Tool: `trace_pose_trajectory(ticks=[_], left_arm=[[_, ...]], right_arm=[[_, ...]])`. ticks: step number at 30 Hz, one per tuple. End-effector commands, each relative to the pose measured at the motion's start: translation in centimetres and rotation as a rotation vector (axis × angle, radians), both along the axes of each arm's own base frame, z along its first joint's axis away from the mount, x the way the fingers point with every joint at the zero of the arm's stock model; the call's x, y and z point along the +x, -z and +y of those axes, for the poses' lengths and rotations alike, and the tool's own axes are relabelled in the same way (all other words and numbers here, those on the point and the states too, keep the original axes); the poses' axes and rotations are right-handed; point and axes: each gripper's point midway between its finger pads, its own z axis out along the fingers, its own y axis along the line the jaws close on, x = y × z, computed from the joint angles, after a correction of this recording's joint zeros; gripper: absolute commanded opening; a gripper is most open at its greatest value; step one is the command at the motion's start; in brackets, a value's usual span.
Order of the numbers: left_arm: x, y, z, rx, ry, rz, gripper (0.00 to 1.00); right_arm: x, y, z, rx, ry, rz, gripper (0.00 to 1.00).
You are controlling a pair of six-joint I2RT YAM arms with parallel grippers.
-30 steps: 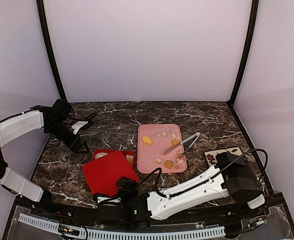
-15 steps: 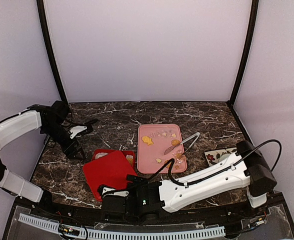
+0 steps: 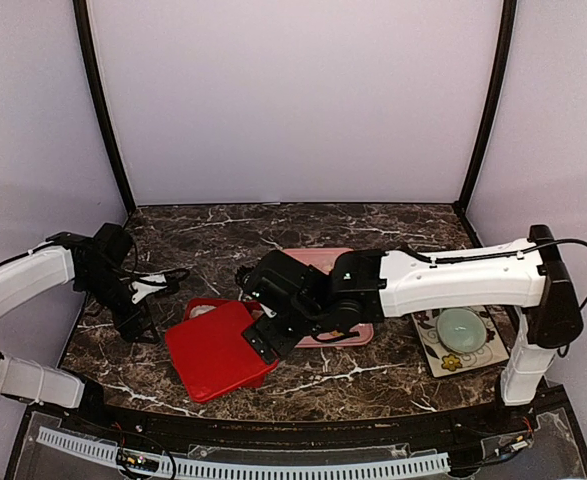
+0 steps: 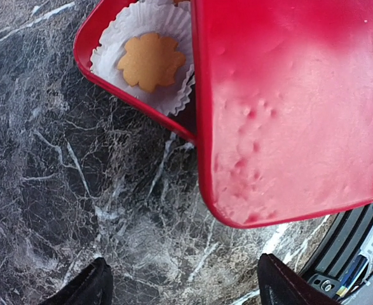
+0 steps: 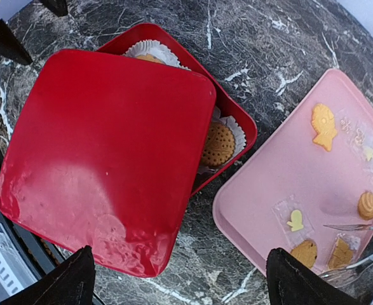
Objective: Pack the cookies
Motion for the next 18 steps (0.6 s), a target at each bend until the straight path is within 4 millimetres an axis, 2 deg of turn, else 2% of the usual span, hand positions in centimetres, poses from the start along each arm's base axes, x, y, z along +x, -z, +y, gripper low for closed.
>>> trace_pose_trajectory(ticks=[1, 5, 10, 18], left_arm=[[1.0, 0.5, 0.1, 0.019, -0.025, -0.055, 0.81], [0.6, 1.2, -0.8, 0.001, -0.020, -0.044, 0.82], [-0.1, 2.7, -1.5, 0.012, -0.002, -0.020, 0.82], [1.2, 3.0, -1.4, 0.038, -0.017, -0.044, 0.81]], right_arm=[[0.8, -0.7, 1.6, 0.184, 0.037, 0.192, 0.93], [1.3, 0.1, 2.1, 0.204, 0.048, 0.238, 0.90], [0.9, 2.5, 2.5, 0.182, 0.061, 0.295, 0.87], [0.9, 4.4, 2.6, 0.188, 0.087, 0.345, 0.84]])
